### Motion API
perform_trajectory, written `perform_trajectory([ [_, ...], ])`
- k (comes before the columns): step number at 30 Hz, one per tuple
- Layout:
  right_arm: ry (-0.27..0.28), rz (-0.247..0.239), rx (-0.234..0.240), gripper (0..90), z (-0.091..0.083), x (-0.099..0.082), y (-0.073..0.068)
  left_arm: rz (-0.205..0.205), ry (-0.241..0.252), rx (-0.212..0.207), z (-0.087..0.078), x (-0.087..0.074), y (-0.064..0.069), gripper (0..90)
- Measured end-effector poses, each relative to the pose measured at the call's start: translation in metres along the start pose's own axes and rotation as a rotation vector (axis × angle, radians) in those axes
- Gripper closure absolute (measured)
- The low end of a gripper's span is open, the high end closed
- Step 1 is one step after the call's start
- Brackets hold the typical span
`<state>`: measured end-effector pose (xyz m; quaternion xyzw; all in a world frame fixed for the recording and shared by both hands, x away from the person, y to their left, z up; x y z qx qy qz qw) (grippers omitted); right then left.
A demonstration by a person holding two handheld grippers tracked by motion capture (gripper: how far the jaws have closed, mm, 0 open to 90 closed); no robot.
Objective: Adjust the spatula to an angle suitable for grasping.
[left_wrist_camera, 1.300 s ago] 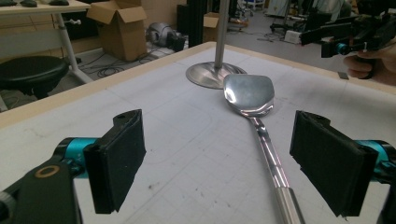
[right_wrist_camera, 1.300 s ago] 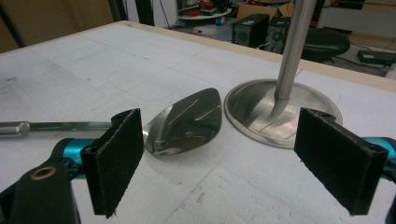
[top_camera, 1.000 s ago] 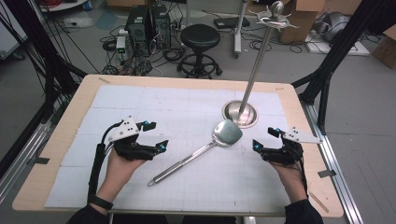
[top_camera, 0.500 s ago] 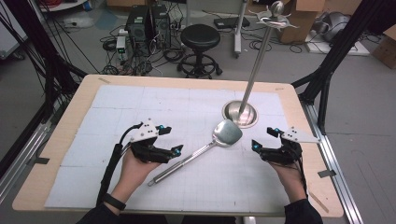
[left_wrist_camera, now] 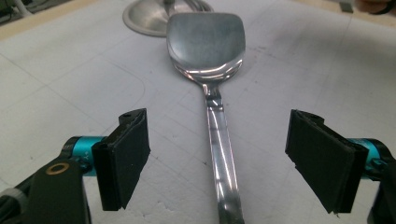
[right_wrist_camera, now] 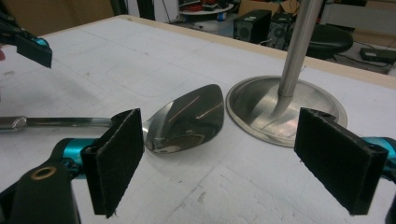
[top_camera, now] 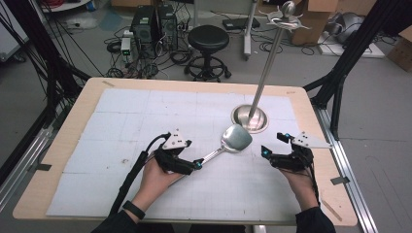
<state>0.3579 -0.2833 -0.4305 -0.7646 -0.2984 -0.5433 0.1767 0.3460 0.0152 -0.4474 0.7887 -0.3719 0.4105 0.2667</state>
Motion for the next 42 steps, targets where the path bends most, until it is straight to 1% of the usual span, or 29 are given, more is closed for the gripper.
perform_trajectory([
  [5,-0.003,0.000,0.002,14.9,0.001,-0.001,0.000,-0.003,-0.045,0.016,0.013,-0.005,0.001,23.6],
  [7,-0.001,-0.003,0.003,14.9,0.001,0.000,0.000,-0.010,-0.058,0.022,0.017,-0.006,0.002,26.5],
  [8,-0.001,-0.003,0.003,14.9,0.001,0.000,0.000,-0.009,-0.065,0.022,0.019,-0.006,0.002,26.5],
  [9,-0.001,-0.002,0.004,15.0,0.001,0.000,0.000,-0.005,-0.076,0.025,0.021,-0.008,0.003,28.2],
  [10,-0.002,-0.001,0.003,15.0,0.001,-0.001,0.000,0.008,-0.103,0.028,0.025,-0.010,0.005,30.1],
  [11,-0.002,-0.001,0.003,15.0,0.001,-0.001,0.000,0.008,-0.103,0.028,0.025,-0.010,0.005,31.6],
  [12,-0.002,0.000,0.004,15.0,0.002,0.000,0.000,0.009,-0.116,0.030,0.027,-0.012,0.006,31.6],
  [14,-0.002,-0.004,0.003,15.0,0.002,0.000,0.000,0.024,-0.146,0.043,0.030,-0.015,0.007,32.8],
  [15,-0.001,-0.005,0.005,15.0,0.002,0.000,-0.001,0.031,-0.164,0.049,0.032,-0.017,0.007,35.3],
  [18,-0.003,-0.005,0.004,15.0,0.002,-0.001,-0.001,0.018,-0.180,0.055,0.036,-0.018,0.008,36.9],
  [19,-0.003,-0.006,0.005,15.0,0.002,-0.001,-0.001,0.022,-0.188,0.055,0.036,-0.019,0.008,38.2],
  [20,-0.005,-0.004,0.007,15.0,0.002,-0.001,-0.001,0.011,-0.189,0.057,0.038,-0.019,0.009,40.7],
  [21,-0.005,-0.004,0.007,15.0,0.002,-0.001,-0.001,0.016,-0.201,0.055,0.038,-0.020,0.009,40.7],
  [22,-0.004,-0.006,0.008,15.0,0.002,-0.001,-0.001,0.007,-0.202,0.058,0.039,-0.020,0.009,42.5],
  [24,-0.004,-0.005,0.008,15.0,0.002,-0.001,-0.001,0.002,-0.223,0.061,0.039,-0.021,0.009,47.7],
  [27,-0.002,-0.003,0.010,15.0,0.002,-0.001,-0.001,-0.022,-0.240,0.069,0.040,-0.023,0.008,49.0],
  [28,-0.001,-0.004,0.010,15.0,0.002,0.000,-0.001,-0.018,-0.257,0.071,0.040,-0.024,0.007,51.3],
  [29,-0.001,-0.004,0.010,15.0,0.002,0.000,-0.001,-0.033,-0.254,0.073,0.041,-0.024,0.007,51.4],
  [30,0.001,-0.006,0.010,15.0,0.002,0.000,-0.001,-0.026,-0.260,0.074,0.040,-0.024,0.007,51.4],
  [31,-0.002,-0.002,0.012,15.0,0.003,-0.001,-0.001,-0.036,-0.257,0.078,0.041,-0.024,0.007,53.0],
  [38,0.000,-0.003,0.015,15.1,0.003,0.000,-0.002,-0.053,-0.285,0.110,0.042,-0.022,0.007,57.5],
  [41,0.003,-0.001,0.017,15.0,0.003,0.000,-0.002,-0.046,-0.303,0.108,0.042,-0.021,0.008,60.3],
  [42,0.004,-0.002,0.018,15.0,0.003,0.000,-0.002,-0.044,-0.307,0.107,0.043,-0.021,0.010,63.8],
])
Point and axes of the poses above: each handheld gripper's, and its own axes: z roughly forward along the jaws, x roughly out of its top, y roughly to its right, the point moved 7 cm from there along z, roughly forward along the jaws, and after that the axes turned 6 degrees about -z, right-handed, at the moved point
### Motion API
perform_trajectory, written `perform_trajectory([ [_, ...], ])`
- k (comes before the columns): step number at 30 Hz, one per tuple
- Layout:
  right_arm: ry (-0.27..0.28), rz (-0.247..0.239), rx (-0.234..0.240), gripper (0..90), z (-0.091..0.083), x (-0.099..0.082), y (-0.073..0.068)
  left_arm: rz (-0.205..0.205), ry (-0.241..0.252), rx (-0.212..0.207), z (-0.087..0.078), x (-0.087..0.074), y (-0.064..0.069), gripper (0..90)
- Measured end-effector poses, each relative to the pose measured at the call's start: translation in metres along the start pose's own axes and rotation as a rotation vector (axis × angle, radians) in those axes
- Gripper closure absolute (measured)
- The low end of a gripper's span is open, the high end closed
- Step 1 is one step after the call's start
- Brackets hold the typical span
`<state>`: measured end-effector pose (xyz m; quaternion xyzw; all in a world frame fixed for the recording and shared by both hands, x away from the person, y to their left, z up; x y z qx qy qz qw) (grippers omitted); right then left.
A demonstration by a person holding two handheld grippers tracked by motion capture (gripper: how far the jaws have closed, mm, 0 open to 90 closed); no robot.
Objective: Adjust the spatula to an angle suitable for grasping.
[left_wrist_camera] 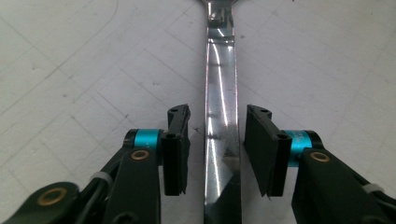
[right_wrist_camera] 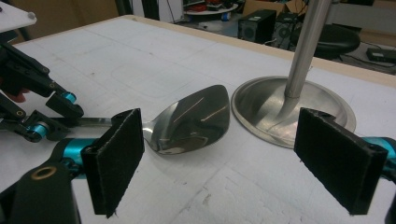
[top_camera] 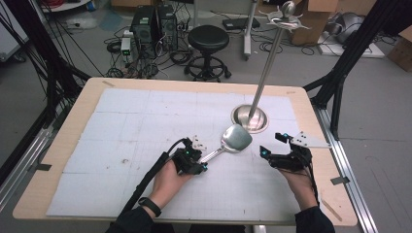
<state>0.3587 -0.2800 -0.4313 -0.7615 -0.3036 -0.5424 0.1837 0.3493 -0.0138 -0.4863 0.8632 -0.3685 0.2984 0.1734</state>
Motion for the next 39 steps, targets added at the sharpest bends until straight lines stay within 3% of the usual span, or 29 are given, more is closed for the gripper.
perform_trajectory([
  [3,0.000,0.003,0.002,15.0,0.000,0.000,0.000,0.023,-0.020,0.002,0.000,0.000,0.002,67.7],
  [7,0.001,0.007,0.004,15.1,0.000,0.000,0.000,-0.002,-0.022,-0.007,0.000,0.001,0.001,73.7],
  [16,0.014,0.011,0.006,15.1,-0.001,0.001,0.001,0.002,-0.025,-0.017,0.000,0.001,0.000,74.0],
  [24,0.012,0.009,0.013,15.1,0.000,0.001,-0.001,0.079,-0.043,0.052,0.000,0.003,0.005,72.2],
  [25,0.013,0.012,0.018,15.1,0.000,0.001,-0.001,0.092,-0.047,0.072,0.000,0.003,0.004,64.6],
  [28,0.011,0.015,0.015,15.1,-0.001,0.001,0.000,0.071,-0.054,0.082,0.001,0.004,0.001,61.3],
  [32,0.011,0.016,0.017,15.1,0.000,0.001,0.000,0.085,-0.113,0.062,0.002,0.007,0.003,65.0],
  [36,0.014,0.014,0.020,15.2,0.000,0.001,-0.001,0.117,-0.171,0.070,0.003,0.011,0.007,71.6],
  [39,0.016,0.021,0.022,15.1,-0.001,0.001,-0.001,0.099,-0.171,0.064,0.003,0.011,0.006,73.6],
])
Point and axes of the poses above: each handheld gripper's, and its own axes: z roughly forward along the jaws, x roughly out of its top, y roughly to its right, the point moved 7 cm from there along z, roughly forward along the jaws, and after that the axes turned 6 degrees about -z, right-handed, at the moved point
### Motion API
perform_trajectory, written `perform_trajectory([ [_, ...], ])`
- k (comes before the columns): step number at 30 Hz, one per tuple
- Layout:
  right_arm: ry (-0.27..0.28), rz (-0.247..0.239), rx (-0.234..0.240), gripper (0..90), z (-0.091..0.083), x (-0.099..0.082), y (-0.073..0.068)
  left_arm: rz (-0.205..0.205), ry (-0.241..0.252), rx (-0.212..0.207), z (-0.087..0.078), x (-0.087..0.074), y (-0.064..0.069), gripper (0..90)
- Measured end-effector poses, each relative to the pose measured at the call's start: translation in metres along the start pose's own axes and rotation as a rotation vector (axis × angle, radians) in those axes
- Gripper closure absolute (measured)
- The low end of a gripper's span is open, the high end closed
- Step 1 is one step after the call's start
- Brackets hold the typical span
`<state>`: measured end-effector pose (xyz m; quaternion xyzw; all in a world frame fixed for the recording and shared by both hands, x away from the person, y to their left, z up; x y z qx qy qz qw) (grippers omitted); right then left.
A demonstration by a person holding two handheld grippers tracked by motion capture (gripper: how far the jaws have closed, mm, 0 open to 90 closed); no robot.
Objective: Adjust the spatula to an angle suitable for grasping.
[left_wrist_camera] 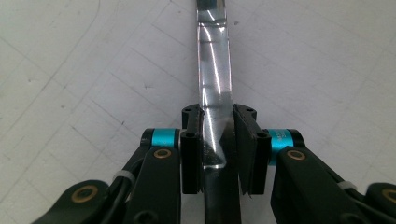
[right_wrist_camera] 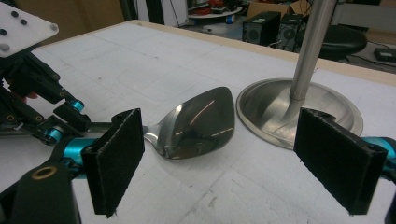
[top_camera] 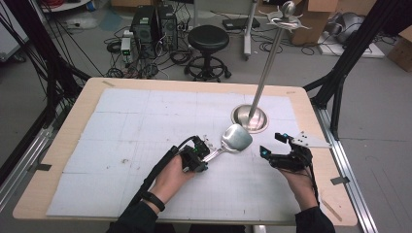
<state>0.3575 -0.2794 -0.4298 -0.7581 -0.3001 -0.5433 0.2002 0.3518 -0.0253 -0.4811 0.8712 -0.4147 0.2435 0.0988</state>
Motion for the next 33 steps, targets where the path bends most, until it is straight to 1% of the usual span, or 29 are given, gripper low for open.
perform_trajectory([
  [2,-0.001,0.000,0.002,15.1,0.000,0.000,0.000,-0.002,0.002,0.003,0.000,0.000,0.000,73.7],
  [4,0.004,0.001,0.003,15.2,-0.001,0.001,-0.001,-0.012,0.006,-0.005,0.000,0.000,0.000,74.0],
  [5,0.004,0.003,0.003,15.2,-0.001,0.001,0.000,-0.016,0.007,-0.016,0.000,0.000,-0.001,74.2],
  [6,0.009,0.004,0.004,15.2,-0.001,0.001,0.000,-0.009,0.010,-0.027,-0.001,0.000,-0.002,74.5],
  [7,0.010,0.004,0.003,15.3,-0.002,0.001,0.000,0.000,0.016,-0.028,-0.001,0.000,-0.002,74.6],
  [9,0.013,0.005,-0.001,15.4,-0.002,0.001,0.001,0.002,0.021,-0.035,-0.001,0.000,-0.002,74.7],
  [12,0.020,0.006,-0.008,15.9,-0.004,0.002,0.002,0.015,0.032,-0.054,-0.003,0.000,-0.003,74.7],
  [15,0.034,0.008,-0.015,16.5,-0.006,0.004,0.003,0.012,0.053,-0.073,-0.005,0.001,-0.003,74.7],
  [17,0.040,0.010,-0.017,16.6,-0.007,0.004,0.003,0.023,0.060,-0.102,-0.005,0.002,-0.001,74.8],
  [18,0.042,0.009,-0.020,16.7,-0.007,0.005,0.004,0.038,0.068,-0.110,-0.005,0.003,0.000,74.8],
  [20,0.053,0.009,-0.026,16.8,-0.009,0.007,0.004,0.064,0.080,-0.112,-0.004,0.004,0.003,74.8],
  [22,0.058,0.008,-0.030,17.2,-0.011,0.008,0.004,0.076,0.100,-0.129,-0.003,0.006,0.006,74.8],
  [23,0.070,0.005,-0.036,17.5,-0.012,0.010,0.005,0.084,0.108,-0.147,-0.004,0.007,0.008,74.8],
  [25,0.095,0.006,-0.040,17.5,-0.018,0.016,0.006,0.086,0.141,-0.166,-0.004,0.010,0.009,74.8],
  [26,0.105,0.014,-0.043,17.5,-0.020,0.019,0.007,0.088,0.158,-0.182,-0.005,0.012,0.010,74.8],
  [27,0.121,0.018,-0.058,17.6,-0.025,0.024,0.009,0.092,0.171,-0.192,-0.005,0.014,0.010,74.9],
  [28,0.121,0.018,-0.058,17.6,-0.025,0.024,0.009,0.099,0.178,-0.194,-0.005,0.015,0.011,74.9],
  [30,0.141,0.020,-0.061,17.6,-0.030,0.028,0.011,0.103,0.179,-0.207,-0.002,0.019,0.014,74.9],
  [32,0.153,0.022,-0.070,17.6,-0.034,0.031,0.013,0.130,0.169,-0.219,0.001,0.023,0.018,74.9],
  [33,0.159,0.023,-0.075,17.6,-0.036,0.033,0.014,0.138,0.177,-0.225,0.003,0.025,0.022,74.9],
])
Point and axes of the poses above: each handheld gripper's, and its own axes: z roughly forward along the jaws, x roughly out of its top, y roughly to its right, the point moved 7 cm from there along z, roughly forward along the jaws, and after that the axes turned 6 degrees about -z, right-handed, at the moved point
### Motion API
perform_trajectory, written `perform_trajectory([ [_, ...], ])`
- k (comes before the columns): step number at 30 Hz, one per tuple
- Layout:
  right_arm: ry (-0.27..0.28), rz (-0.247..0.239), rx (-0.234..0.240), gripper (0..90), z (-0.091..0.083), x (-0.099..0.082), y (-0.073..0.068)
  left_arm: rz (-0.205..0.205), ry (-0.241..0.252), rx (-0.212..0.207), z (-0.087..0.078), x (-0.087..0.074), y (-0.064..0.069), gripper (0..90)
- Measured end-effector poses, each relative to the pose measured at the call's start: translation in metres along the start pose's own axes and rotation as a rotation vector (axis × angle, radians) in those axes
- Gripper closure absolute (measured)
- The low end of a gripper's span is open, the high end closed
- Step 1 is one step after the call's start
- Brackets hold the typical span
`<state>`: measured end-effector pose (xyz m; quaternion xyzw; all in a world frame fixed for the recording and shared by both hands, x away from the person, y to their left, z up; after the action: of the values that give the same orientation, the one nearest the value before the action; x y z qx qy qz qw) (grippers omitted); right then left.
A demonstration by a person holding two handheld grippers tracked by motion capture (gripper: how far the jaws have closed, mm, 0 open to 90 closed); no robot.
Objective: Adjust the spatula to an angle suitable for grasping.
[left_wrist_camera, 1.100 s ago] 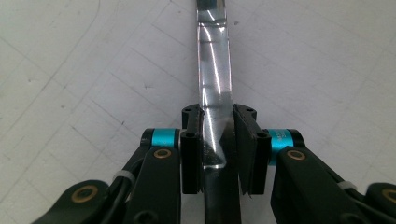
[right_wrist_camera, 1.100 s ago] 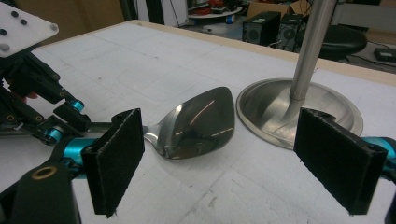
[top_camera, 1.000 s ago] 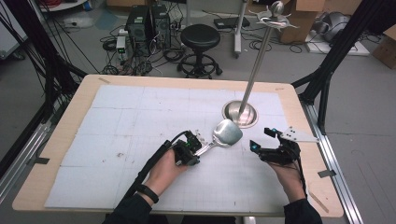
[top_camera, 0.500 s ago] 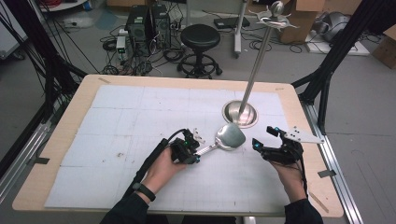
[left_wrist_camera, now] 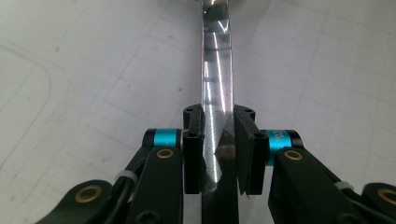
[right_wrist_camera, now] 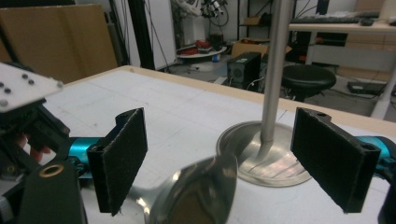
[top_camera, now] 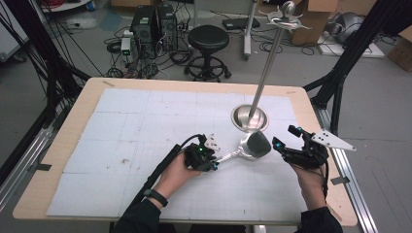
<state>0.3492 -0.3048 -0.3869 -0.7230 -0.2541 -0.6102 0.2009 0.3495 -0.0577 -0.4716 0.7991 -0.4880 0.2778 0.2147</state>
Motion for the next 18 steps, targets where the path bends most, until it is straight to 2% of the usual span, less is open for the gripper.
perform_trajectory([
  [6,0.035,0.016,-0.014,17.6,-0.012,0.008,0.004,0.081,-0.023,-0.045,0.016,0.017,0.012,74.8],
  [10,0.033,0.022,-0.017,17.7,-0.017,0.007,0.006,0.128,-0.038,-0.063,0.025,0.028,0.020,74.8],
  [14,0.025,0.025,-0.023,17.9,-0.021,0.007,0.007,0.198,-0.057,-0.080,0.035,0.041,0.028,74.8],
  [18,0.017,0.022,-0.037,17.9,-0.028,0.007,0.009,0.230,-0.071,-0.107,0.045,0.053,0.037,74.8],
])
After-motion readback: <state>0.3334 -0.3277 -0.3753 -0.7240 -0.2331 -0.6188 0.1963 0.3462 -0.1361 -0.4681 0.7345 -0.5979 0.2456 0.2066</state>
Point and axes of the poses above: each handheld gripper's, and its own axes: z roughly forward along the jaws, x roughly out of its top, y roughly to its right, the point moved 7 cm from there along z, roughly forward along the jaws, and after that the axes turned 6 degrees about -z, right-handed, at the moved point
